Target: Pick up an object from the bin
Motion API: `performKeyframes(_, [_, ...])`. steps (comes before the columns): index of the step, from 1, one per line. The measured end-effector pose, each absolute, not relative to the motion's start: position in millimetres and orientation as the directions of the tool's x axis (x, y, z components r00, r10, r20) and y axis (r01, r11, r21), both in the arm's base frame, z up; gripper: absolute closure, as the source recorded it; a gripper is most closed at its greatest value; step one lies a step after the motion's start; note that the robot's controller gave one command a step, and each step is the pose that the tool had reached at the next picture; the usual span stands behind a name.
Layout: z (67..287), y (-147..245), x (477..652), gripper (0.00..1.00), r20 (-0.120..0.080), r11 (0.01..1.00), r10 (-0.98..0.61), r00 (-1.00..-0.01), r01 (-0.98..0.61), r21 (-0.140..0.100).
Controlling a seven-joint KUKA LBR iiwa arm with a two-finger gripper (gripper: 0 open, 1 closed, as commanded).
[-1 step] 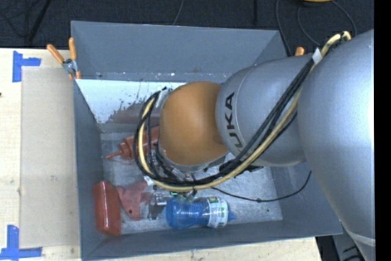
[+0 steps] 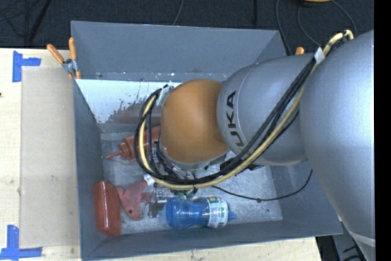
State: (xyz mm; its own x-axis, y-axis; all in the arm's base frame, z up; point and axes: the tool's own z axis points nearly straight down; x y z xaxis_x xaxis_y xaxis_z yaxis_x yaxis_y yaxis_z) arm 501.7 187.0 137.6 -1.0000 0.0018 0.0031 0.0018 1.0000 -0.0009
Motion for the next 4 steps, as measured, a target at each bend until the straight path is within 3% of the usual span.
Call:
performKeyframes(1, [99.7, 186.9, 485.6, 0.0, -0.005, 0.969, -0.246, -0.969, -0.246, 0.001])
performKeyframes(2, [86.2, 187.2, 480.9, 0.0, -0.008, 0.917, -0.398, -0.917, -0.398, 0.0])
performKeyframes(3, [97.1, 173.5, 473.0, 0.0, 0.0, 0.938, -0.346, -0.938, -0.346, 0.001])
performKeyframes(4, [75.0, 158.1, 477.2, 0.0, -0.026, 0.885, -0.465, -0.885, -0.465, -0.002])
